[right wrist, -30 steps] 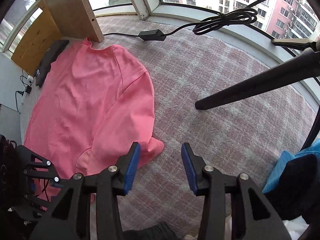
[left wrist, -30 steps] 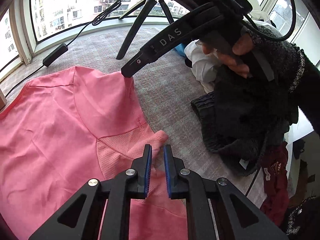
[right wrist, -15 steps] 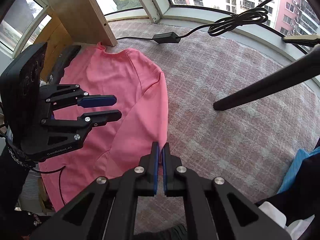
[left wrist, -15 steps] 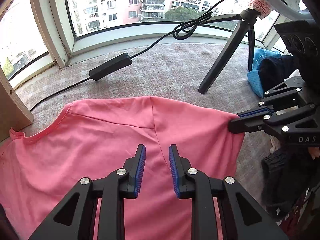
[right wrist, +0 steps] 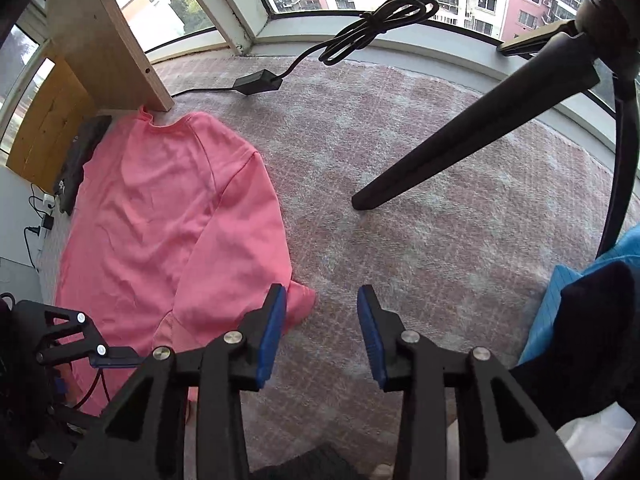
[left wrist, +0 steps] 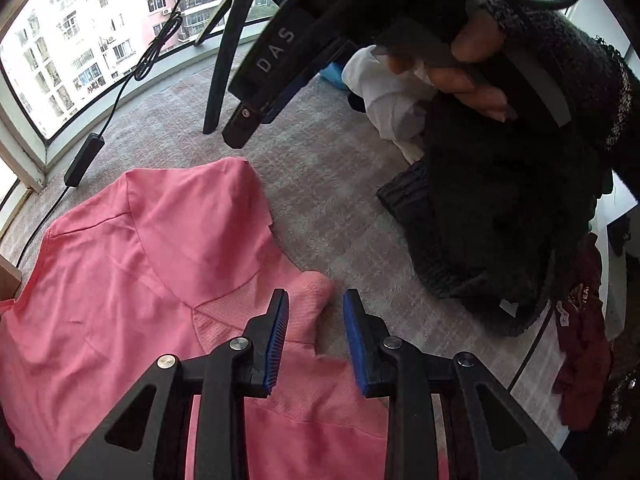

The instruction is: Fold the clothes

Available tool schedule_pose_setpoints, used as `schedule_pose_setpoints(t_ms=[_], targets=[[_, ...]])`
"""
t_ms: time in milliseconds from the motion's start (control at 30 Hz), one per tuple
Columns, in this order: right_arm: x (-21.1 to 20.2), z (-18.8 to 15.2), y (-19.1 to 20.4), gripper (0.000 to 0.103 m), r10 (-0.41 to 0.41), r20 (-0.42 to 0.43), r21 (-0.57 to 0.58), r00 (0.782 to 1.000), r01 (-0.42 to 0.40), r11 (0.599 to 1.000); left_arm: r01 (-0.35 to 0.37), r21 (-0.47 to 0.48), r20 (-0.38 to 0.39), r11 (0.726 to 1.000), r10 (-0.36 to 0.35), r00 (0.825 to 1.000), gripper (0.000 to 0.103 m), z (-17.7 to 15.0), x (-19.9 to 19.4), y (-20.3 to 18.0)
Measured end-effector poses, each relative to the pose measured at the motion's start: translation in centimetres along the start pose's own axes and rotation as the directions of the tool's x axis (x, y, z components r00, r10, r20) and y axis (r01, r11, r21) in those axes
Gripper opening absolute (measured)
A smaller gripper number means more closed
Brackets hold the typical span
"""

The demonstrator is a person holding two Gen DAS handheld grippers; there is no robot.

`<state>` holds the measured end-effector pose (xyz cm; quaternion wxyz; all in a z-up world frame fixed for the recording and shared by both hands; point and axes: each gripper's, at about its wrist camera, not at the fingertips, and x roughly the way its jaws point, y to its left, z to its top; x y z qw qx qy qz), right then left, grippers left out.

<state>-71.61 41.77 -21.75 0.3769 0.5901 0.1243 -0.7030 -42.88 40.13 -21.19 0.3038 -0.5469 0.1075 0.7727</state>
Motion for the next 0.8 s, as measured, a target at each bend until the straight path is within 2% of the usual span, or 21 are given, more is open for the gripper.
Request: schedule_pose_setpoints(t_ms=[133, 200, 300, 400, 467, 567, 667, 767, 800], targets=[[-1.7, -0.3, 0.6, 0.036, 0.004, 0.032, 0.008, 0.999, -0.004, 1.000, 0.083, -0.009, -0.070, 0.997, -0.083, 0.994, 0.019, -1.0, 1.0, -1.4], [-4.0, -0.9, 1.0, 0.036, 0.033, 0.080, 0.026, 0.996, -0.036, 0.999, 0.066, -0.052, 0.028, 0.996, -0.065, 0.998, 0.020, -2.8, -3.8, -0.1], [-8.4, -2.7, 1.5, 0.036, 0.102, 0.175, 0.045, 0.979, -0.112, 0.993, -0.006, -0.159, 0.102, 0.987, 0.023, 0.994, 0.024, -8.6, -11.5, 2.1], [-12.4, -4.6, 2.6, 0.037, 0.128, 0.250, 0.039, 0.960, -0.142, 0.989, -0.071, -0.287, 0.150, 0.955, 0.118, 0.982, 0.027, -15.4, -18.6, 4.1], [-14.0, -5.8, 4.0, 0.043, 0.143, 0.269, 0.003, 0.953, -0.150, 0.989, -0.123, -0.405, 0.138, 0.906, 0.194, 0.971, 0.034, -21.5, -22.1, 5.2], [-14.2, -6.1, 7.5, 0.043, 0.152, 0.246, -0.054, 0.957, -0.143, 0.988, -0.258, -0.582, 0.029, 0.771, 0.337, 0.941, 0.036, -31.2, -25.1, 6.7], [-13.0, -4.7, 13.2, 0.043, 0.119, 0.209, -0.162, 0.971, -0.085, 0.983, -0.321, -0.699, -0.070, 0.640, 0.385, 0.920, 0.036, -39.3, -25.1, 8.4], [-10.0, -2.1, 20.2, 0.044, 0.149, 0.148, -0.255, 0.978, -0.108, 0.961, -0.330, -0.747, -0.112, 0.577, 0.380, 0.918, 0.036, -44.4, -23.7, 10.1], [-8.9, -1.2, 22.5, 0.044, 0.160, 0.127, -0.282, 0.979, -0.119, 0.952, -0.336, -0.745, -0.124, 0.576, 0.375, 0.919, 0.036, -45.6, -23.2, 10.6]])
